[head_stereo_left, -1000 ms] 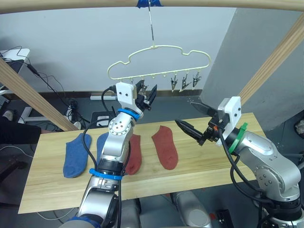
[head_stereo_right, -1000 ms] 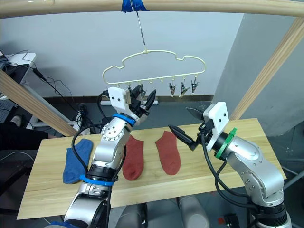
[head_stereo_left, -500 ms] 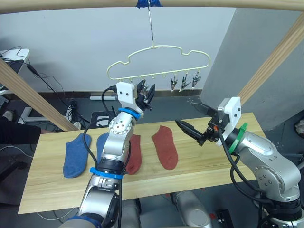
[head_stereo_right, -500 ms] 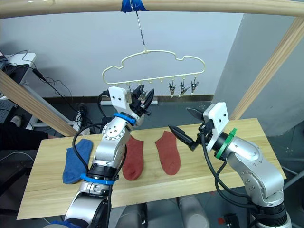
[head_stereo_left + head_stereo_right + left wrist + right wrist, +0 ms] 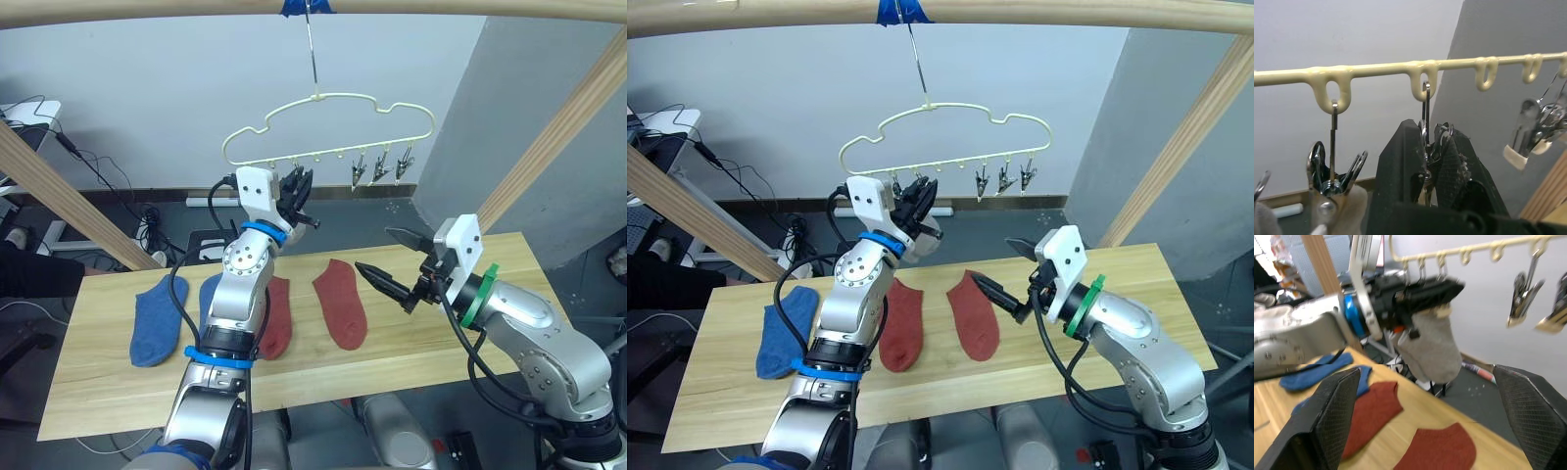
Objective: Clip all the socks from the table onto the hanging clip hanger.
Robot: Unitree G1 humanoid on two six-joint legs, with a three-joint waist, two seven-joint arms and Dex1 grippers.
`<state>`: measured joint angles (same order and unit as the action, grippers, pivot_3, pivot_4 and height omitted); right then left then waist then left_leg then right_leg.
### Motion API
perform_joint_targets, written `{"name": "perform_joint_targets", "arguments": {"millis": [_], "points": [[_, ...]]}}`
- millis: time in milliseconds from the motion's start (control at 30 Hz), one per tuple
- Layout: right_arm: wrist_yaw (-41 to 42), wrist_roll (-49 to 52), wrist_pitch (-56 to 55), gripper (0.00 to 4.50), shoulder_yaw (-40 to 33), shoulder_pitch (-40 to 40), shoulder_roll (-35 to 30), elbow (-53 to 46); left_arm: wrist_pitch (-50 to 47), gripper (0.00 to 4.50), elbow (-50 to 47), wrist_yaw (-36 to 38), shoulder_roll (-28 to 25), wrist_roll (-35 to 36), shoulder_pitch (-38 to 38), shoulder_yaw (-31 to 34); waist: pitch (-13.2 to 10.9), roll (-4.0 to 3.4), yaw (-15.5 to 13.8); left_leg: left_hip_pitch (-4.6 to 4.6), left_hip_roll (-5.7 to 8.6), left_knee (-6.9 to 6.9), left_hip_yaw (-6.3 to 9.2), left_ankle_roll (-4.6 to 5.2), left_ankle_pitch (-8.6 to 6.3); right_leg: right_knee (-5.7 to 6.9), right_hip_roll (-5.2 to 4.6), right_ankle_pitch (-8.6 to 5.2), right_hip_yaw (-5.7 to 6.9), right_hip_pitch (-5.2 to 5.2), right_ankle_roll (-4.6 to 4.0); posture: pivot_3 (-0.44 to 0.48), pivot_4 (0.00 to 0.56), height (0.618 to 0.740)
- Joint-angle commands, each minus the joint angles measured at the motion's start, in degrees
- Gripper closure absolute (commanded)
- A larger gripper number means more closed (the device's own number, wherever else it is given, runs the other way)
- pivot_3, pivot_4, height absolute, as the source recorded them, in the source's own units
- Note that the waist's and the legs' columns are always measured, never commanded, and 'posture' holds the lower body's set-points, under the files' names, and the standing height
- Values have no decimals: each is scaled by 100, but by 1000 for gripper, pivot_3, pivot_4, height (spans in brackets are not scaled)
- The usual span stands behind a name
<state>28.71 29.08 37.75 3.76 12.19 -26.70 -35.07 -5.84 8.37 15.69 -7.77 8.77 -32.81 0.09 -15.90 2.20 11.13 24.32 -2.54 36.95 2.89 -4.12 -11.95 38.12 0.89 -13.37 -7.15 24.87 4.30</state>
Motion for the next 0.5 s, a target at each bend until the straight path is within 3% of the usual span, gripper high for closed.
{"name": "perform_joint_targets", "arguments": {"millis": [33, 167, 333, 500], "points": [[-141, -1174, -534, 0, 828, 250, -48, 1219, -2035, 4184, -907, 289, -183, 1273, -11, 429, 3, 3, 7, -3, 0, 0, -1, 0, 0, 0, 0, 0, 0, -2, 0, -204, 230, 740], [-44, -1886, -1134, 0, 1450, 803, 302, 2725, -4339, 4184, -1207, 266, -544, 2824, -298, 1246, 4, 2, 21, -11, -3, 1, -1, 13, 8, 12, 3, 7, 1, -1, -5, -177, 226, 740], [112, -2422, -1814, 0, 1809, 1264, 779, 4246, -5974, 4184, -983, -45, -771, 4002, -600, 2125, 4, 2, 1, -33, -2, 1, 2, 15, 10, 46, 6, 1, 2, -5, -8, -150, 219, 740], [101, -2788, -2325, 0, 1882, 1706, 1276, 5570, -6799, 4184, -814, -680, -645, 4771, -873, 2853, 5, 4, 1, -46, -1, 4, 4, 14, 10, 47, 5, 2, 3, -22, -8, -136, 215, 740]]}}
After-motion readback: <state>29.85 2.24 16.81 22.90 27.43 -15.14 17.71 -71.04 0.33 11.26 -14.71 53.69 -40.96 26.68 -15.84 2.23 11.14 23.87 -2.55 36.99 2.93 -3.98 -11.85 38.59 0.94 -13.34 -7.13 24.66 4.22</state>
